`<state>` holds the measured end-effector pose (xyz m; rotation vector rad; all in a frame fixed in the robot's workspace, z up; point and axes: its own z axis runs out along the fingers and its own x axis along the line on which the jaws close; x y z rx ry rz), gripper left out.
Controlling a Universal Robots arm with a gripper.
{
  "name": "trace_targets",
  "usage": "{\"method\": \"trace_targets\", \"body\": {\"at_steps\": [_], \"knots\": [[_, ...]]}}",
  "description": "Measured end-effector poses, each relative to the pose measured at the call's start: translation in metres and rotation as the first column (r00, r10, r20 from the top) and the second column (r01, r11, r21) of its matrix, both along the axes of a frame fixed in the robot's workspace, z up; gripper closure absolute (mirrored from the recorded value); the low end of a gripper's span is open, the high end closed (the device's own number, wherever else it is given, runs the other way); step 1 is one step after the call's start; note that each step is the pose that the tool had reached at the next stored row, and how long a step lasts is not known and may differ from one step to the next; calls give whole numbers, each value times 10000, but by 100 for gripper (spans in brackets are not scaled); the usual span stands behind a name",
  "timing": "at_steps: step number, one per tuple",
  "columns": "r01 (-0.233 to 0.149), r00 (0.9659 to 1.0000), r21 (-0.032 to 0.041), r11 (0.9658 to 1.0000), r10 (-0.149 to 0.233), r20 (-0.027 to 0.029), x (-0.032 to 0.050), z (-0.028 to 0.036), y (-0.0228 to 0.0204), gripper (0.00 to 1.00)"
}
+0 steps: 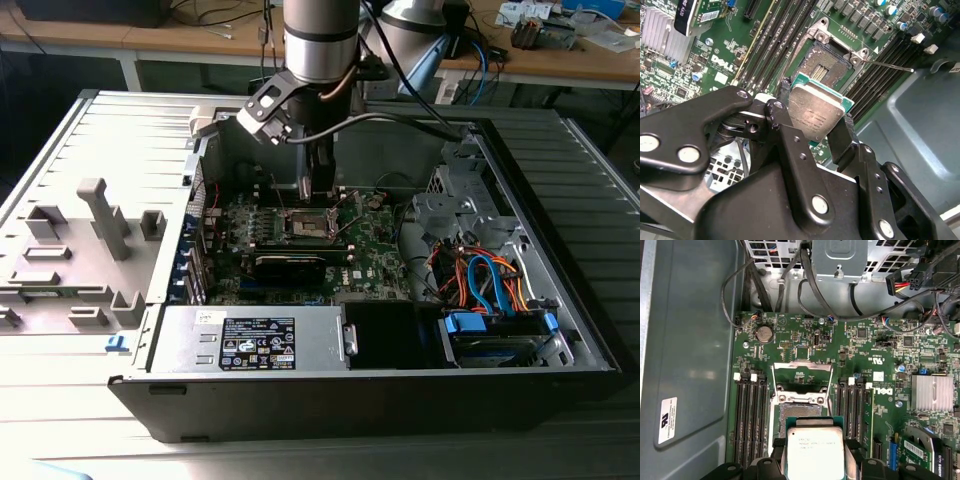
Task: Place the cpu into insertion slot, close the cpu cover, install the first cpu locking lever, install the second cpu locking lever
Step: 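Place the cpu into insertion slot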
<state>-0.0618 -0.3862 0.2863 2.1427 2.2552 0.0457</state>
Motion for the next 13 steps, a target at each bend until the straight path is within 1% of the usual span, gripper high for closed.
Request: {"method": "trace_targets", "body": {"at_steps": [13], "knots": [[1, 10000, -5, 10000, -1, 0, -1, -35, 0, 45]]}}
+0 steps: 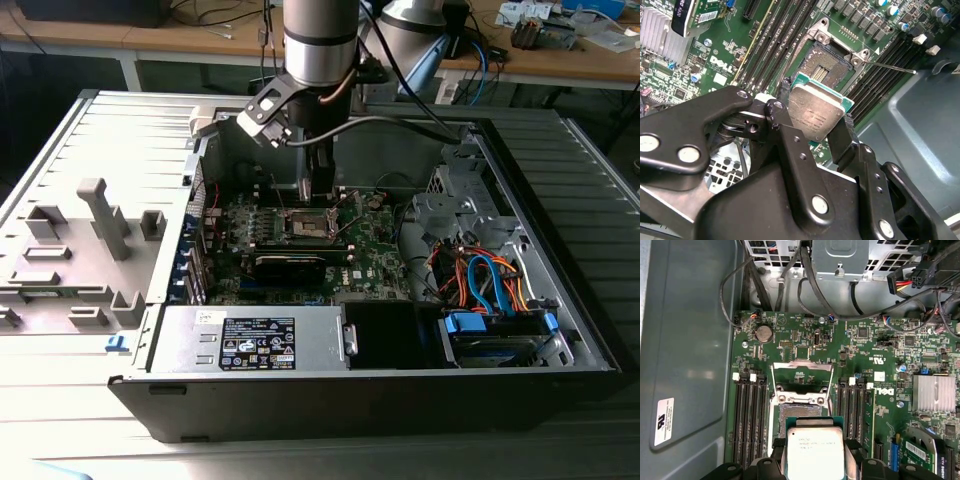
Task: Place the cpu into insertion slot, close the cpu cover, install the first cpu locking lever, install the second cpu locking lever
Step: 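Place the cpu into insertion slot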
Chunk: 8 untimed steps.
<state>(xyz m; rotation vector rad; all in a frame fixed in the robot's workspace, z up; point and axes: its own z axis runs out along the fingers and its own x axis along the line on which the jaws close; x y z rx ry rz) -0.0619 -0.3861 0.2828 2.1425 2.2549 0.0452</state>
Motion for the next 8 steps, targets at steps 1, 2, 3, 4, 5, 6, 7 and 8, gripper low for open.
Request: {"method": "trace_targets", "body": {"at_steps": [1, 2, 3, 4, 5, 6, 7, 8], "knots": [[0, 10000, 0, 10000, 0, 0, 0, -2, 0, 45], [0, 10000, 0, 10000, 0, 0, 0, -4, 0, 45], [0, 10000, -1, 10000, 0, 0, 0, -5, 0, 45], [0, 10000, -2, 10000, 0, 0, 0, -8, 0, 45], [0, 10000, -3, 10000, 0, 0, -1, -11, 0, 45], [0, 10000, -3, 10000, 0, 0, -1, -13, 0, 45], [0, 10000, -4, 10000, 0, 0, -1, -15, 0, 45], [0, 10000, -5, 10000, 0, 0, -1, -17, 0, 45]]}}
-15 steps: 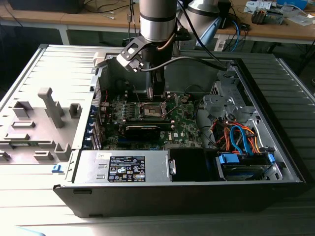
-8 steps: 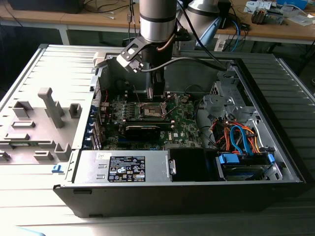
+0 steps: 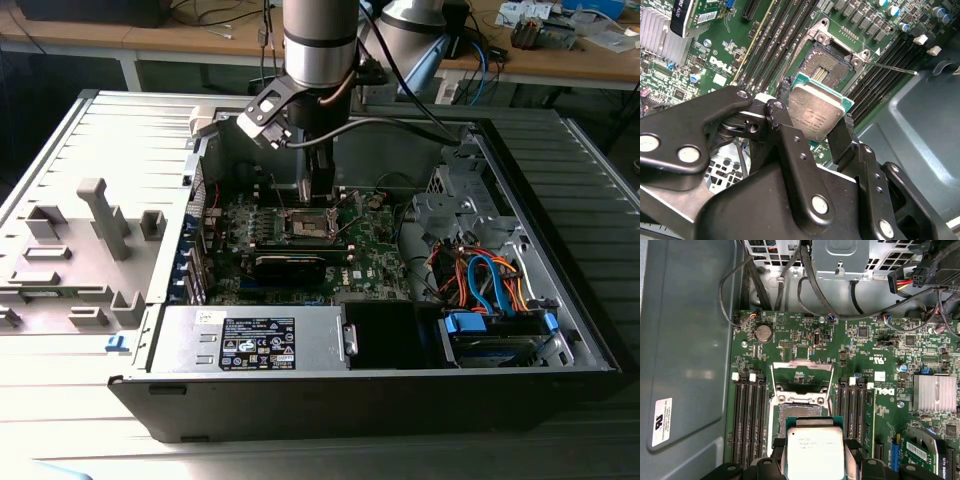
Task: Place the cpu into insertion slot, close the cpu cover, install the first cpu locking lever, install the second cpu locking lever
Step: 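Place the cpu into insertion slot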
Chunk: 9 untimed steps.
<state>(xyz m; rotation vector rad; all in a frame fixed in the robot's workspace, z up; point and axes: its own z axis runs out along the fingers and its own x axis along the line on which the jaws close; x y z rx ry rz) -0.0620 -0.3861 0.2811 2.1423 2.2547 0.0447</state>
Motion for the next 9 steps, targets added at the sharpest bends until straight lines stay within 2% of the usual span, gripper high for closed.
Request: {"method": "trace_targets", "body": {"at_steps": [9], "knots": [[0, 10000, -5, 10000, 0, 0, -4, -15, 0, 45]]}}
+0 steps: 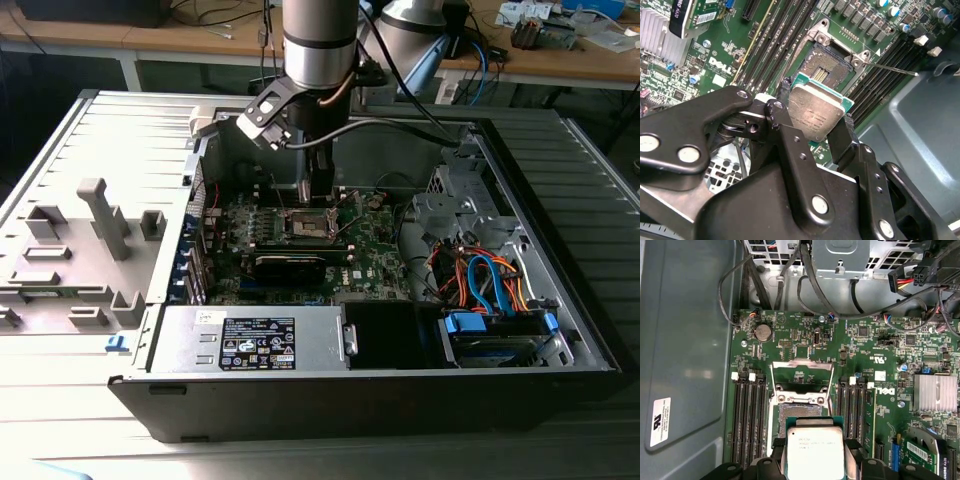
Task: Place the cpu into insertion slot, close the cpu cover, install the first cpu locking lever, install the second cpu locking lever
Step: 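Place the cpu into insertion slot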
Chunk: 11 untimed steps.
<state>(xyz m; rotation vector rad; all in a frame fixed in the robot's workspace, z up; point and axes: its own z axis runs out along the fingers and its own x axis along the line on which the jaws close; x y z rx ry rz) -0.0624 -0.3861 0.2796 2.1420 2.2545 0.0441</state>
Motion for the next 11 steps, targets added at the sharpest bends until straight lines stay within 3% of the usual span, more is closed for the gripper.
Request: {"method": "trace_targets", "body": {"at_steps": [8, 11], "knots": [[0, 10000, -4, 10000, 0, 0, -5, -12, 0, 45], [0, 10000, -31, 10000, 0, 0, -42, -61, 1, 45]]}}
